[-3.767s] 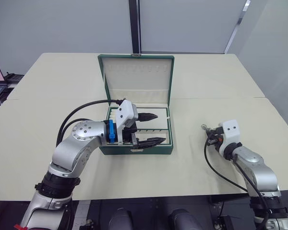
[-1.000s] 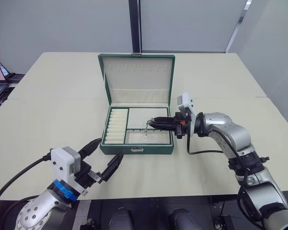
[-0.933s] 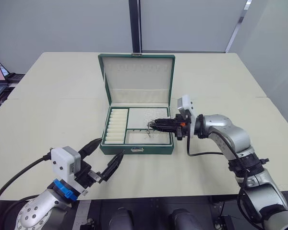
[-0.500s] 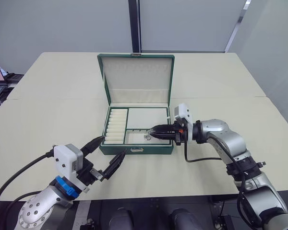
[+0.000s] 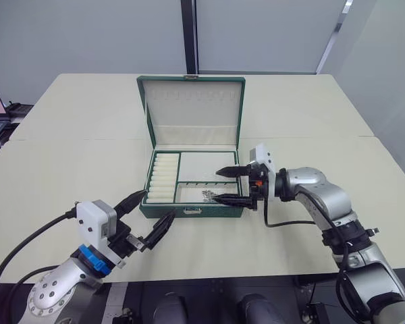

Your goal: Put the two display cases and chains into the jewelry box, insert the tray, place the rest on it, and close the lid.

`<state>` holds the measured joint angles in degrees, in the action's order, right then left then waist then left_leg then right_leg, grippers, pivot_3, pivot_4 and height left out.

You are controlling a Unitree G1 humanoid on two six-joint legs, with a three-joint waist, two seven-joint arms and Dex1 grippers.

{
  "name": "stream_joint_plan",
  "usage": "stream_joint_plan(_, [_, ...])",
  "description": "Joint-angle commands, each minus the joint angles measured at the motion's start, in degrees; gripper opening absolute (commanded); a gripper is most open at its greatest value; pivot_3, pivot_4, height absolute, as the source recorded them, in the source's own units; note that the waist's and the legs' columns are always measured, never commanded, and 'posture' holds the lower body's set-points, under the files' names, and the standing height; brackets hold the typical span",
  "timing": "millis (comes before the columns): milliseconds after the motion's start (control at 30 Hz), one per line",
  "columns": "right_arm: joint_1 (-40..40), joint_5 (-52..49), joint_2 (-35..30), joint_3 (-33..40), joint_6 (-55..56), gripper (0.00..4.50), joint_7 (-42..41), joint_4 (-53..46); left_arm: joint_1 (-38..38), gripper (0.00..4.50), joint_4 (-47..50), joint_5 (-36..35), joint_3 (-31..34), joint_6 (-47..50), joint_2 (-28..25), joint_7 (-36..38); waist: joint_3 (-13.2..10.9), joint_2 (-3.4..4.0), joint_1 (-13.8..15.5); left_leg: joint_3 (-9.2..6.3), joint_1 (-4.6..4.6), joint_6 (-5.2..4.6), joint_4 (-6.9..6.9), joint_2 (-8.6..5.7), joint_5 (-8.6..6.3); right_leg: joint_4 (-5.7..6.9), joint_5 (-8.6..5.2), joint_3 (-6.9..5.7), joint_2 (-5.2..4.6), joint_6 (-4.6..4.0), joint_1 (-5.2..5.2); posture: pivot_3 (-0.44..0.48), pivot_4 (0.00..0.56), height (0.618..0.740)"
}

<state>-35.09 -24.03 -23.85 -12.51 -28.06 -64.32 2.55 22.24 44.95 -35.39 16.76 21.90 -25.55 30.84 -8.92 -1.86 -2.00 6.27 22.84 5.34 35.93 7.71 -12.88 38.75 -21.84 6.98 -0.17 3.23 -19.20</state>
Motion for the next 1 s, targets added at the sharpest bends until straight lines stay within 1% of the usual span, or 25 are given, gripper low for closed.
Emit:
stream_joint_plan(33, [-1.26,-2.0,-1.18,2.81,-0.61,4.46,-0.72,-2.29,-0.29,4.5,0.46,-0.81,0.56,-0.8,-0.76,0.4,0.0,0.0,0.0,0.0,0.0,0.0,0.0,0.0,0.0,0.0,0.0,0.0,0.0,0.0,0.0,0.0,0.15,0.74])
stream_joint_plan(100, [-1.87,-2.37,-2.33,4.09,-0.72,4.46,-1.19,-1.73,-0.56,4.5,0.18,-1.14,1.13,-0.69,-1.12,0.56,0.0,0.0,0.01,0.0,0.0,0.0,0.0,0.0,0.0,0.0,0.0,0.0,0.0,0.0,0.0,0.0,0.15,0.74])
stream_joint_plan(233, [-4.46,-5.6,-7.95,7.75,-4.14,4.46,-5.46,0.24,-0.24,4.5,-1.33,-4.48,6.26,0.08,-3.5,1.54,-0.06,0.01,0.06,0.01,0.01,-0.01,0.0,-0.01,0.0,-0.01,0.0,0.0,-0.01,0.0,0.0,0.0,0.15,0.74])
stream_joint_plan(333, [-9.1,-5.3,-9.59,10.56,-3.11,3.9,-5.69,7.12,0.38,4.5,-3.51,-9.8,13.37,1.33,-5.76,2.2,-0.07,0.01,-0.2,0.0,-0.02,-0.02,-0.01,0.0,-0.01,-0.02,0.0,-0.01,0.0,-0.01,0.0,0.0,0.15,0.74])
stream_joint_plan(367, [-10.49,-4.76,-9.72,11.06,-2.18,3.58,-5.76,9.56,0.78,4.5,-4.09,-11.05,15.02,1.82,-6.62,2.82,-0.07,0.01,-0.47,0.0,-0.04,-0.03,-0.02,0.0,-0.01,-0.01,0.0,0.01,0.0,-0.01,0.01,0.0,0.15,0.74])
stream_joint_plan(400, [-13.43,-3.76,-9.54,11.85,-0.59,3.12,-5.17,14.21,1.52,4.5,-5.29,-12.74,17.6,2.67,-8.04,4.18,-0.07,0.01,-0.53,0.01,-0.05,-0.03,-0.03,0.0,-0.01,-0.01,0.0,0.01,0.0,-0.02,0.0,0.0,0.15,0.74])
stream_joint_plan(433, [-15.57,-2.99,-9.33,12.4,0.66,2.85,-4.79,17.62,2.03,4.5,-6.14,-14.0,19.39,3.29,-9.09,5.11,-0.08,0.02,-0.94,0.01,-0.04,-0.03,-0.06,0.0,-0.02,-0.03,0.0,0.01,0.0,-0.02,0.0,0.0,0.15,0.74])
stream_joint_plan(467, [-17.94,-2.13,-8.98,12.77,2.32,2.48,-4.44,21.62,2.58,4.5,-7.21,-15.19,21.17,4.05,-10.36,6.25,-0.12,0.06,-1.17,0.03,-0.04,-0.03,-0.06,0.0,-0.01,-0.04,-0.01,0.03,0.0,-0.02,-0.02,0.0,0.15,0.74])
stream_joint_plan(500, [-19.5,-1.53,-8.69,12.92,3.59,2.24,-4.46,24.43,2.93,4.5,-7.87,-15.98,22.17,4.52,-11.19,6.91,-0.16,0.11,-1.31,0.05,-0.04,-0.03,-0.06,0.0,-0.01,-0.03,-0.01,0.04,0.0,-0.02,-0.05,0.0,0.15,0.74])
stream_joint_plan(567, [-23.71,0.85,-7.63,13.13,8.22,1.71,-3.59,33.07,2.41,4.5,-9.49,-18.41,25.24,5.56,-13.11,7.52,-0.2,0.15,-1.38,0.09,-0.03,-0.02,-0.08,0.0,-0.01,-0.09,-0.01,0.05,0.0,-0.02,-0.06,0.0,0.15,0.74])
stream_joint_plan(633, [-28.45,3.51,-6.39,13.46,13.34,1.23,-1.1,42.24,1.37,4.5,-11.12,-20.87,28.15,6.33,-14.55,7.87,-0.22,0.17,-1.6,0.09,-0.03,-0.02,-0.08,0.01,-0.01,-0.1,-0.01,0.03,0.0,-0.02,-0.08,0.0,0.15,0.74])
stream_joint_plan(700, [-33.11,6.1,-4.77,13.93,18.85,0.75,3.14,50.95,0.3,4.5,-12.26,-23.33,30.09,7.11,-15.37,7.98,-0.31,0.2,-1.86,0.13,-0.04,-0.01,-0.08,0.0,0.0,-0.1,-0.01,0.05,-0.01,-0.02,-0.08,0.0,0.15,0.74])
stream_joint_plan(800, [-37.93,9.19,-3.01,14.42,24.79,0.05,8.42,60.1,-0.07,4.5,-12.41,-26.24,31.71,8.55,-16.19,7.95,-0.38,0.22,-2.14,0.14,-0.02,0.0,-0.06,0.01,0.0,-0.12,-0.01,0.04,-0.03,-0.02,-0.08,0.0,0.15,0.74])
stream_joint_plan(900, [-42.06,12.14,-1.1,14.82,29.49,0.02,15.03,66.44,1.19,4.5,-11.45,-29.37,33.59,10.31,-16.67,8.28,-0.45,0.22,-2.72,0.14,0.0,0.0,-0.06,0.01,0.0,-0.14,-0.01,0.03,-0.03,-0.02,-0.08,0.0,0.15,0.74])
stream_joint_plan(1000, [-44.79,13.18,1.06,15.84,31.79,0.02,17.36,69.13,2.13,4.5,-10.75,-29.89,34.97,10.82,-17.3,8.65,-0.47,0.26,-3.2,0.13,-0.01,0.01,-0.07,0.02,0.01,-0.13,-0.01,0.02,-0.02,-0.02,-0.1,0.0,0.15,0.74])
